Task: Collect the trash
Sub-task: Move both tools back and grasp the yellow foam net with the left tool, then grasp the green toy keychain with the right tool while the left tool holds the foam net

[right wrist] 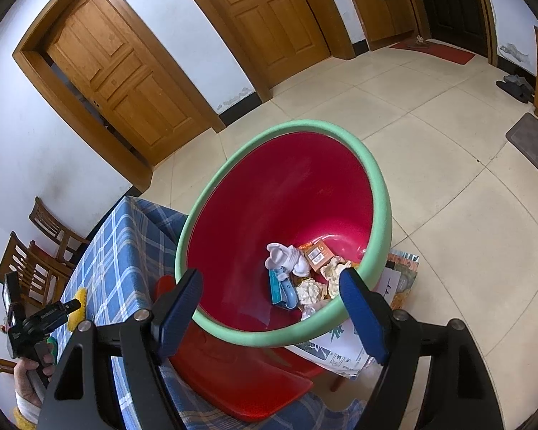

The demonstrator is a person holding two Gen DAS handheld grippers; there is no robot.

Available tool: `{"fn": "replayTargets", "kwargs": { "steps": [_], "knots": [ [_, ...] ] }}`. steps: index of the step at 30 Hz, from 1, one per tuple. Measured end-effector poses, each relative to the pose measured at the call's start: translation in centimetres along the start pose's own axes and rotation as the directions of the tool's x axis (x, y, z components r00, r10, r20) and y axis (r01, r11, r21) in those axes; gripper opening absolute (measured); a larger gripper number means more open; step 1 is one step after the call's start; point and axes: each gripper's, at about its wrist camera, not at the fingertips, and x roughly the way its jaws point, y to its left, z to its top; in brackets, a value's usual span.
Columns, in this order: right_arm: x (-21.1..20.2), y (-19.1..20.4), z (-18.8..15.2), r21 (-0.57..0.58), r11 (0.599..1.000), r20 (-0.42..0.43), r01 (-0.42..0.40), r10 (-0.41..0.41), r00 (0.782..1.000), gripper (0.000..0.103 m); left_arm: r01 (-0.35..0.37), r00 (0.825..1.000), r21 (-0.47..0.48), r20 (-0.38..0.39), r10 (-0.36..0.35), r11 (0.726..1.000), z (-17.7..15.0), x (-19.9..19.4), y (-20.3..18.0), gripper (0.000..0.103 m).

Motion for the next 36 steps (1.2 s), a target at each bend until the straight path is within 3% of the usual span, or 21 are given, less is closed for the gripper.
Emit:
{"fn": "replayTargets", "kwargs": {
  "steps": [6, 11, 16, 21, 29, 36],
  "knots": [
    [-0.2, 0.5, 0.0, -0.012, 1.000, 0.001, 0.004, -0.004, 1.000, 0.081, -0.023, 1.000, -0.022, -0.011, 0.023, 0.999, -0.2, 1.3, 1.0, 0.079],
    [-0.4, 1.1, -0.1, -0.023, 1.000, 0.003, 0.003, -0.003, 1.000, 0.081, 0.024, 1.000, -0.061, -0.015, -0.025, 0.998, -0.5, 1.7, 2.0, 0.079],
    [-0.7, 2.2, -0.2, -0.047, 0.999, 0.003, -0.007, 0.008, 1.000, 0.080, 0.075, 0.997, -0.058, 0.002, -0.075, 0.995, -1.2, 1.1, 1.6, 0.059],
    [-1.1, 3.7, -0.3, -0.078, 0.997, 0.007, -0.023, 0.023, 1.000, 0.081, 0.138, 0.990, -0.043, 0.010, -0.137, 0.990, -1.8, 0.3, 1.0, 0.032],
    [-1.8, 7.1, -0.8, -0.150, 0.987, 0.004, -0.059, 0.061, 0.998, 0.080, 0.198, 0.980, -0.074, 0.045, -0.195, 0.977, -3.1, -2.2, 2.1, 0.027],
    [-1.9, 11.0, -1.7, -0.219, 0.969, -0.020, -0.112, 0.111, 0.994, 0.081, 0.204, 0.977, -0.106, 0.092, -0.195, 0.973, -4.5, -5.6, 4.4, 0.028]
  ]
}}
